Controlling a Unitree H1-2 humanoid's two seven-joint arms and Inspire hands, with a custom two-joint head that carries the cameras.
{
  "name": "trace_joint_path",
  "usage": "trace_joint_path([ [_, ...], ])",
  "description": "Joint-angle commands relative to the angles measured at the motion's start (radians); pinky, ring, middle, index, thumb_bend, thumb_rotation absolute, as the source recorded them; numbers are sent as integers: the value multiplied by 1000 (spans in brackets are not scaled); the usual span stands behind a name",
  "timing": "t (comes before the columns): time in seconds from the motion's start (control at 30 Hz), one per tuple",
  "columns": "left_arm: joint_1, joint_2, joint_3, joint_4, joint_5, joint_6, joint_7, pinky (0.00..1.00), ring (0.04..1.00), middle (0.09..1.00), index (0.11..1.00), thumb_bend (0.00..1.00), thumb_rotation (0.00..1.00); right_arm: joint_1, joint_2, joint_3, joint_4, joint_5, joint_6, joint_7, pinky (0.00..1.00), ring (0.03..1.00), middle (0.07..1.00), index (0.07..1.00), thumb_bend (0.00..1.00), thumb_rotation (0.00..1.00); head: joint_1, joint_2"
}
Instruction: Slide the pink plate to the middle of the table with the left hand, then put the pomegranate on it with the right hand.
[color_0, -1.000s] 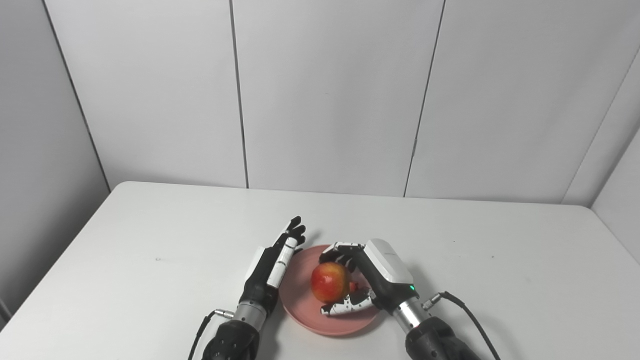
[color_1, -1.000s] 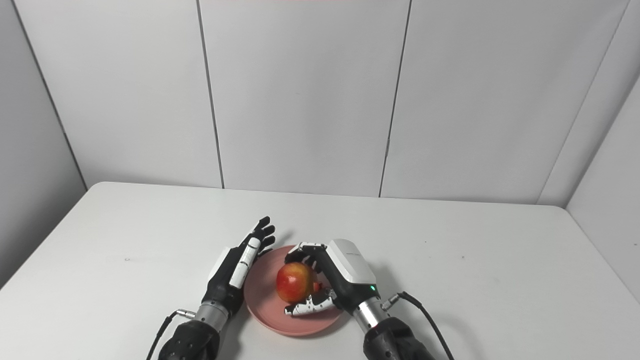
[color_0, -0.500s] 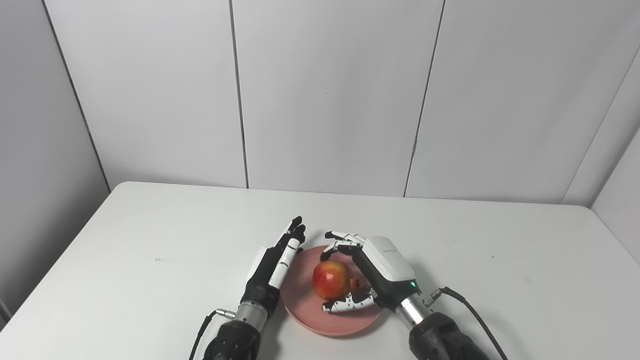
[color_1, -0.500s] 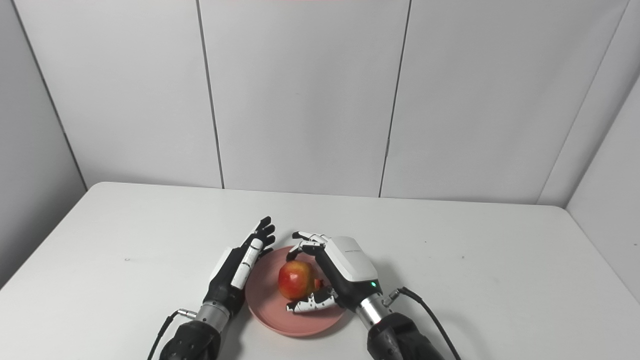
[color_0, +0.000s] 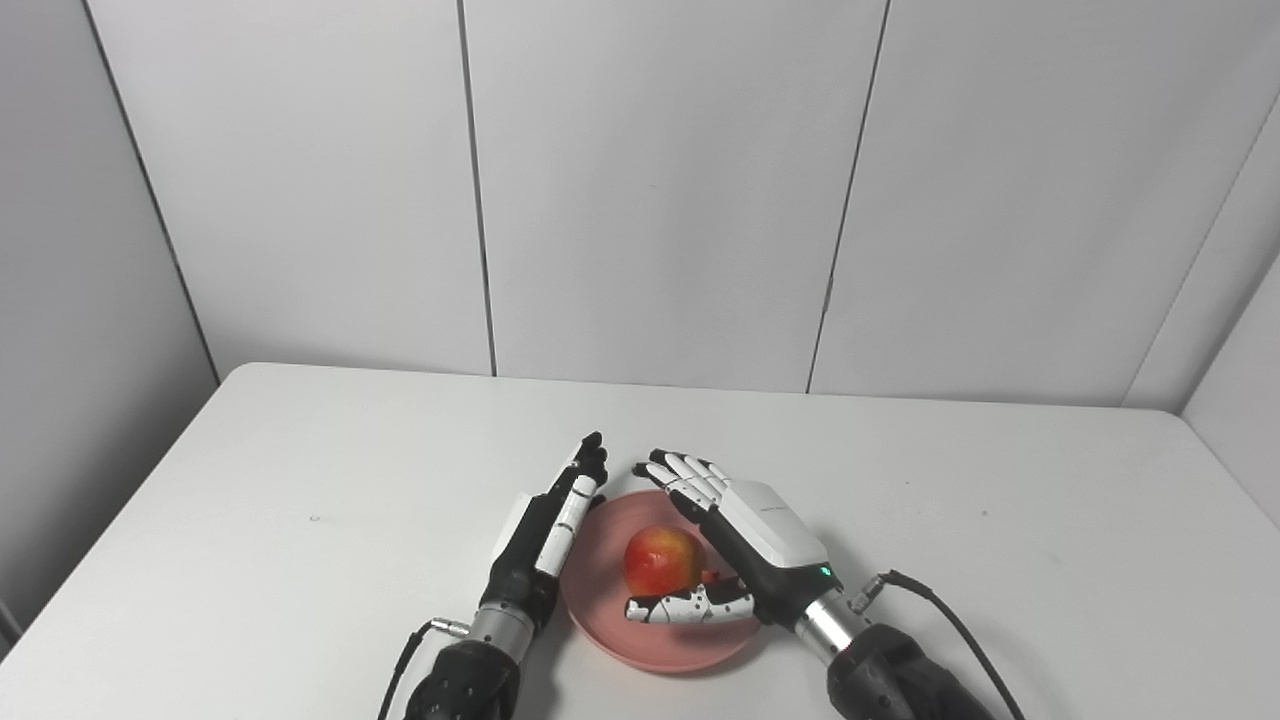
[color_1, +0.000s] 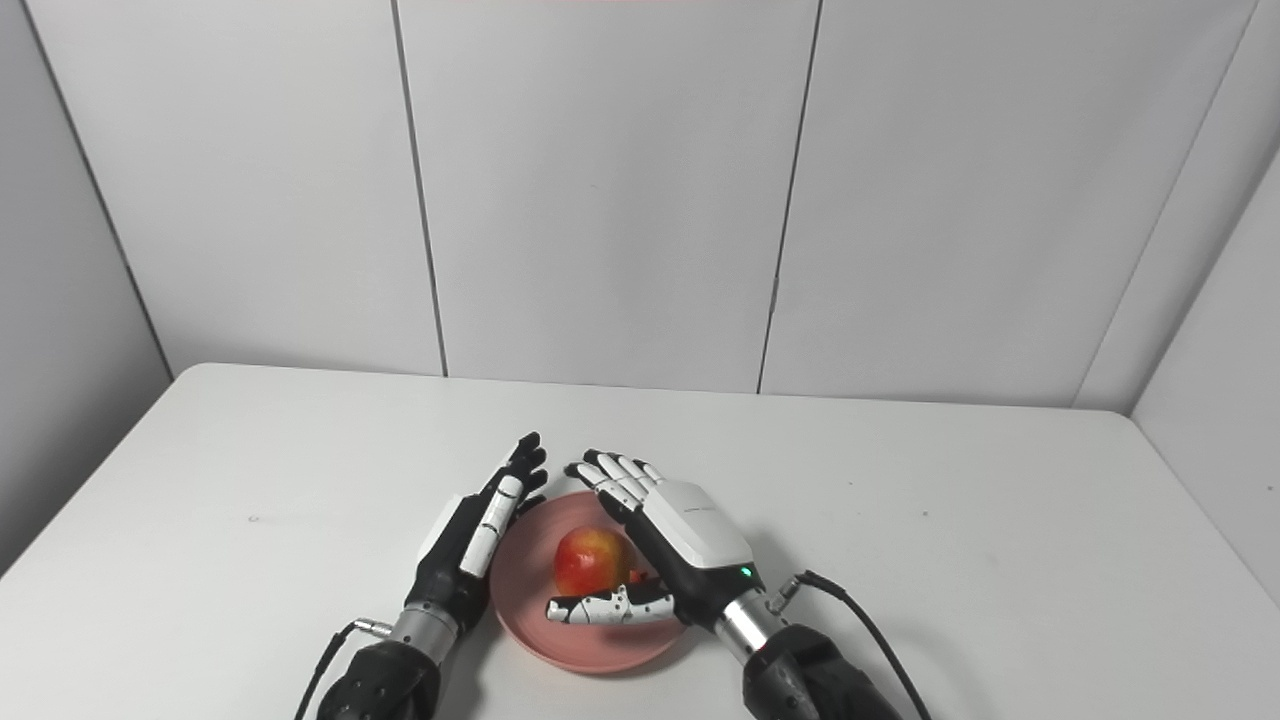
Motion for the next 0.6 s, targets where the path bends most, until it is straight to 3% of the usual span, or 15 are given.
trace_joint_path([
  [0.0,-2,-7,-6,-15,13,-1,4,927,967,982,963,520,1000,-20,4,-31,-46,54,-47,-11,1000,1000,1000,962,655,810,2,0],
  [0.23,1,-12,2,-21,-5,8,4,908,959,973,954,521,1000,34,21,-106,-105,154,-87,-60,960,999,1000,999,630,823,1,2],
  [0.3,1,-12,6,-22,-15,10,-1,922,964,974,964,517,1000,48,27,-133,-107,177,-91,-72,942,999,1000,1000,650,872,1,2],
  [0.57,-1,-4,14,-19,-9,2,4,917,960,969,965,504,1000,80,30,-230,-80,315,-90,-63,945,990,1000,1000,653,856,-3,3],
])
